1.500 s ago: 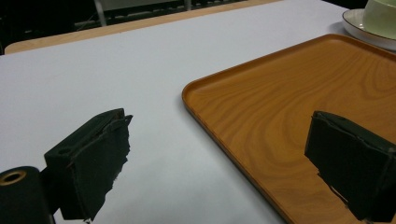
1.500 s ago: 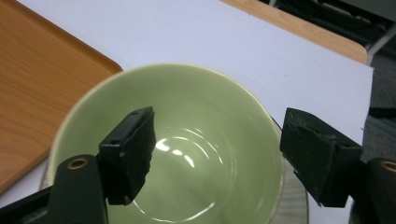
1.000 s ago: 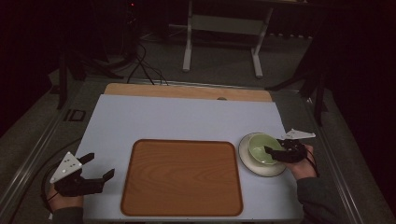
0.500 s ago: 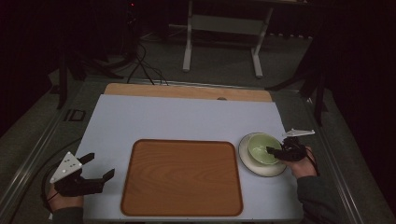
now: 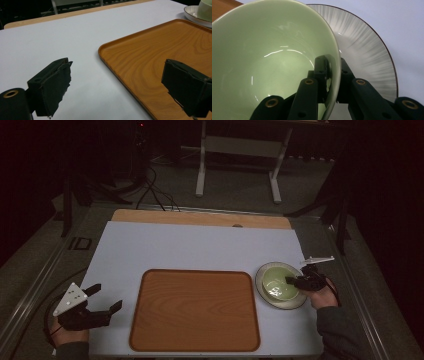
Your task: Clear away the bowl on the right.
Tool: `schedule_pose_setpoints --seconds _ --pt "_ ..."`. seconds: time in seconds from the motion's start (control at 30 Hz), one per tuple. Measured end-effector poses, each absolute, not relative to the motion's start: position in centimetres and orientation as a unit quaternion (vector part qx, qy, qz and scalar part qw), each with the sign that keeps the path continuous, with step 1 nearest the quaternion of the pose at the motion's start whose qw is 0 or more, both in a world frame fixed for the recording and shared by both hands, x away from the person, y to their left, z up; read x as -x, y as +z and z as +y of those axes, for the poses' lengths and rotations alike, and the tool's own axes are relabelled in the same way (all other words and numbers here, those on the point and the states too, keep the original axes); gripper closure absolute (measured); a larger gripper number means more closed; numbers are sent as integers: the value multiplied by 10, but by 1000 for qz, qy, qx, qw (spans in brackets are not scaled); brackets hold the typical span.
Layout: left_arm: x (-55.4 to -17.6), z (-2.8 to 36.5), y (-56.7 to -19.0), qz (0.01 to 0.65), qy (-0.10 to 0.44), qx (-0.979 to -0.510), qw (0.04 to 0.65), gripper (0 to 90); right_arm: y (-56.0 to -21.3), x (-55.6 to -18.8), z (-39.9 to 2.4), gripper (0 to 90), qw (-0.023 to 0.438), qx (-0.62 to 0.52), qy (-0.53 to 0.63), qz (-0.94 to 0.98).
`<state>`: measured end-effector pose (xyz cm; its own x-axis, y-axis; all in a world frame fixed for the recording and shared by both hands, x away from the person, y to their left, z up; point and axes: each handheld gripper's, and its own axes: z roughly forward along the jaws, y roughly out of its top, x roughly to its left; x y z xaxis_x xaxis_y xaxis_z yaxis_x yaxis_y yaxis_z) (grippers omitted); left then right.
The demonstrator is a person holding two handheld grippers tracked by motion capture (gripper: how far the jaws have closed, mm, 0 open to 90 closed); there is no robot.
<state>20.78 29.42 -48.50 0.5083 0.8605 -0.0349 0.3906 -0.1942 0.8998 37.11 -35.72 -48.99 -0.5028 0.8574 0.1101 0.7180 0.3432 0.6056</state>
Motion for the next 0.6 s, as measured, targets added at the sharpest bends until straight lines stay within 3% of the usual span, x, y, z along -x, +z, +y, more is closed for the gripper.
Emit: schedule_pose_setpoints --seconds 0.6 --pt "-207 295 -485 430 256 -728 469 97 -472 -363 -347 819 133 -461 328 814"
